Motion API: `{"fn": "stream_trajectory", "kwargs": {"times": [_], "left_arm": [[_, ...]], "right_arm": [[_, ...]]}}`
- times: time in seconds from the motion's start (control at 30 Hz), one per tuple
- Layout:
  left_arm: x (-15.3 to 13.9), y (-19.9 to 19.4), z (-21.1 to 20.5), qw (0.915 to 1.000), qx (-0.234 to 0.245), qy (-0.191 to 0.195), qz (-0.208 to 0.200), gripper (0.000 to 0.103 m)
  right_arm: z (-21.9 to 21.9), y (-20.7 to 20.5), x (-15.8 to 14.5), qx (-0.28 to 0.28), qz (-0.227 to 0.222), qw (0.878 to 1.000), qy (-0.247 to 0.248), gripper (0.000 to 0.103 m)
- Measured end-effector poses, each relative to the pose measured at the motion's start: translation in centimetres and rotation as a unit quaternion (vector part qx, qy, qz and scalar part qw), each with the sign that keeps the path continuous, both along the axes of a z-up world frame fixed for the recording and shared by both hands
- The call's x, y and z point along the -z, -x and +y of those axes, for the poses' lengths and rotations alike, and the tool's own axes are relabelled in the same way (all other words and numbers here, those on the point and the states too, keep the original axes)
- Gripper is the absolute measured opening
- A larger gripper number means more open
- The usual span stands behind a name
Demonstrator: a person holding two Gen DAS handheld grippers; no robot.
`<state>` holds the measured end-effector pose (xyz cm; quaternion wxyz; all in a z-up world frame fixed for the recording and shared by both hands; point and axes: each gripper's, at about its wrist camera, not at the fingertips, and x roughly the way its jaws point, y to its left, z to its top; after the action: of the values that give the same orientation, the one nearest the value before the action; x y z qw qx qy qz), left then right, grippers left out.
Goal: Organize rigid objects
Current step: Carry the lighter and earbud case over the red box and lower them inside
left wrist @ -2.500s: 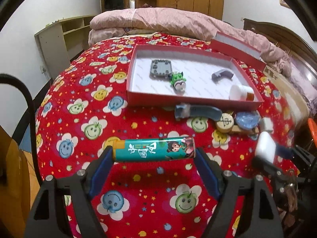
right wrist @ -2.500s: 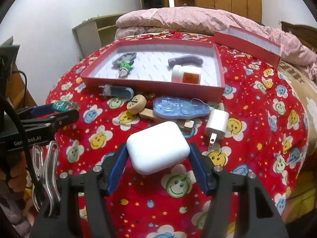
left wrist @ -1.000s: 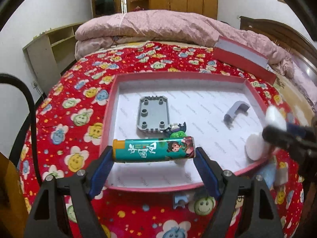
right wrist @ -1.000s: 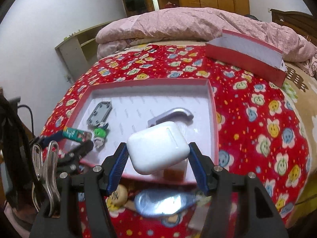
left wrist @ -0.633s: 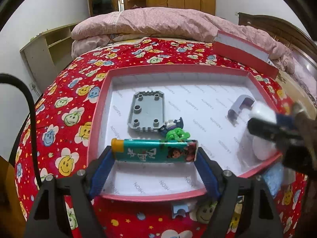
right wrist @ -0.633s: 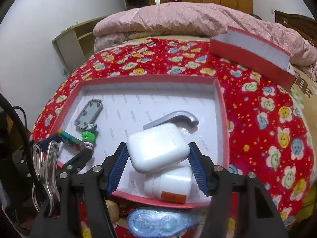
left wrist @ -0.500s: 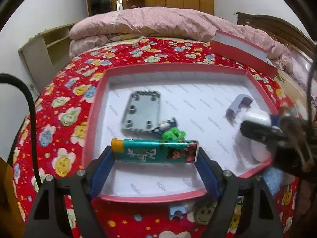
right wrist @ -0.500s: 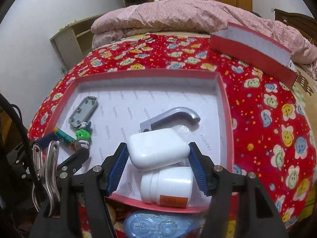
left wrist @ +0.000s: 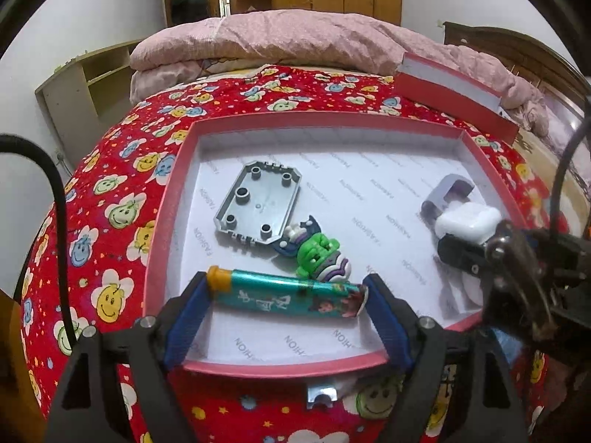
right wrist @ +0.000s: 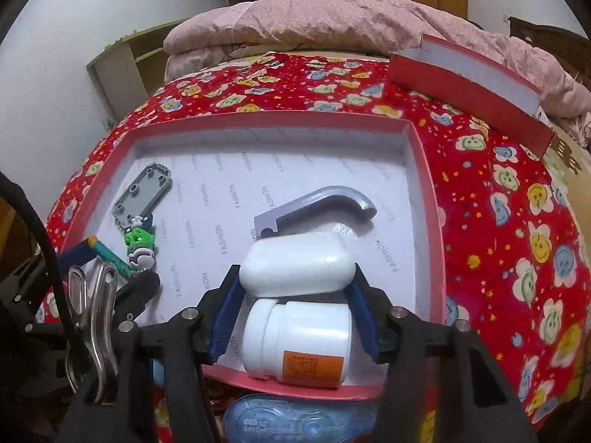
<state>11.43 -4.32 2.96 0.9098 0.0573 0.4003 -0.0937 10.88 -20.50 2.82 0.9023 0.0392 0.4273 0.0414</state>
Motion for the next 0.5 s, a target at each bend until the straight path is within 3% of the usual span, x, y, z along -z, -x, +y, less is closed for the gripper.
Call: {"fn": "stream_trajectory", "kwargs": {"times": [0.5], "left_arm": [[0.02,0.24,-0.26,1.0000,0.004,0.000,-0.001,0.089]], "right_arm": [[0.03,0.08,0.05,0.000,-0.003,1.000,0.001,0.057]]}}
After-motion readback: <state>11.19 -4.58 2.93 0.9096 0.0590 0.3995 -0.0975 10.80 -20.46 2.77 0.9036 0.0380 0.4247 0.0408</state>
